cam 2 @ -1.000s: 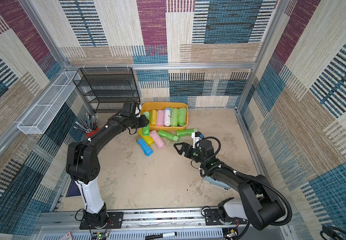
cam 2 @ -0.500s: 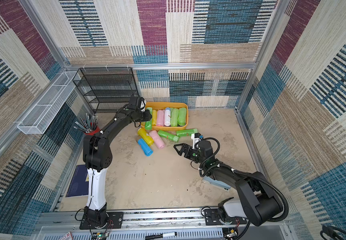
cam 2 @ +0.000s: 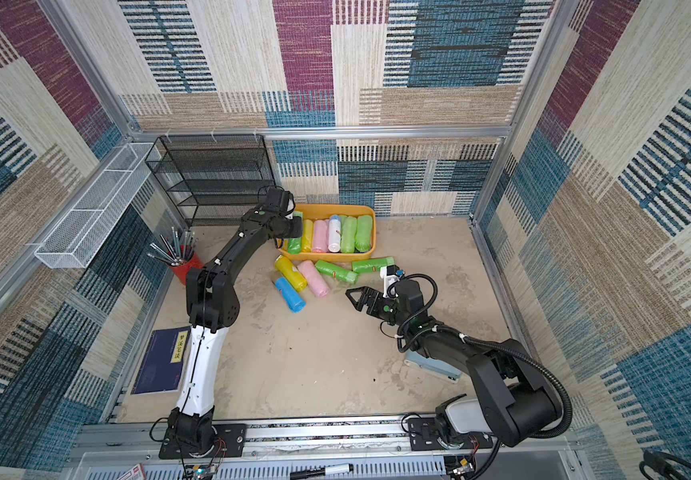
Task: Put the roll of trash bags into the storage box
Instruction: Place the roll of trash bags in the storage box.
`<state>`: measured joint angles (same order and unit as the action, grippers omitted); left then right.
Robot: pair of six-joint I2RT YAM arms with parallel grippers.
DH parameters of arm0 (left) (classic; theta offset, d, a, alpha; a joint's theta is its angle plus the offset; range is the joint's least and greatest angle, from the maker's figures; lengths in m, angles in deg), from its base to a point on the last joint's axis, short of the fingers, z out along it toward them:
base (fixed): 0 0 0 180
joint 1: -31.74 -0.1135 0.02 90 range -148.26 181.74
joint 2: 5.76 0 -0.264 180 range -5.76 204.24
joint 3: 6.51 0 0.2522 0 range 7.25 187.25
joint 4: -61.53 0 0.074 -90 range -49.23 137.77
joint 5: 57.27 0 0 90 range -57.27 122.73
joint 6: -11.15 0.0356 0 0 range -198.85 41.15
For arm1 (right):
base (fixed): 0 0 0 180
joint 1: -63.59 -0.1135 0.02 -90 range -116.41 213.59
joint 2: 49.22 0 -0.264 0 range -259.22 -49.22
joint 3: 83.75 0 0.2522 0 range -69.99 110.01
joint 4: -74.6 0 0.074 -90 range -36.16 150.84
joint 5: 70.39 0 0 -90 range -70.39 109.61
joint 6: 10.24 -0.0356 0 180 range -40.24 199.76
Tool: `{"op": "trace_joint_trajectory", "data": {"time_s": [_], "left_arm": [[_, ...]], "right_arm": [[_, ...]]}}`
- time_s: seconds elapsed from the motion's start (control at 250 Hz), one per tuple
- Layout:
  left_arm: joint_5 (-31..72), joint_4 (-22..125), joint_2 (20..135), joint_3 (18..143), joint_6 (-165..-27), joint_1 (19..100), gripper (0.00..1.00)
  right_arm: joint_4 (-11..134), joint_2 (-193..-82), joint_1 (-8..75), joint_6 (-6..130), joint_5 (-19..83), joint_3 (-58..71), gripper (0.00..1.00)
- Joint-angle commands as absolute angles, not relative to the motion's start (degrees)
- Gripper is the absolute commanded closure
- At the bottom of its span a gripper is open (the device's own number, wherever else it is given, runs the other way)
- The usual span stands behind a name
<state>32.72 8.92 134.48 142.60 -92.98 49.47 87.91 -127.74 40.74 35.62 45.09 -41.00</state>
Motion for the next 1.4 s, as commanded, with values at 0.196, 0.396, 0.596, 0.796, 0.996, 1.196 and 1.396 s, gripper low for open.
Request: {"op": "trace_joint_trajectory", "data": {"time_s": [0.196, 0.396, 0.596, 0.796, 0.996, 1.196, 1.396], "left_arm": [[33.3, 8.2, 136.4, 146.4, -91.5, 49.5, 0.71], [34.6, 8.3, 134.9, 145.0, -90.4, 49.5, 0.57], [35.0, 8.3, 133.9, 144.1, -90.1, 49.5, 0.24], [34.4, 8.2, 131.9, 142.8, -90.3, 49.5, 0.18], [32.5, 8.3, 127.4, 136.9, -91.9, 49.5, 0.23], [30.6, 8.4, 120.5, 125.9, -94.5, 49.8, 0.32], [30.6, 12.1, 113.6, 114.9, -96.0, 50.0, 0.45]], "right_arm": [[85.3, -127.8, 40.7, 38.9, 43.7, -39.0, 0.01], [77.0, -127.8, 40.7, 43.6, 39.5, -34.9, 0.01], [73.9, -126.9, 40.7, 45.4, 38.9, -33.6, 0.01], [73.3, -125.1, 40.7, 44.8, 38.9, -34.7, 0.01], [72.4, -123.3, 40.7, 43.9, 38.5, -35.9, 0.01], [72.5, -121.1, 40.7, 43.2, 38.0, -37.2, 0.01], [72.6, -120.9, 40.7, 43.0, 37.7, -37.6, 0.01]]}}
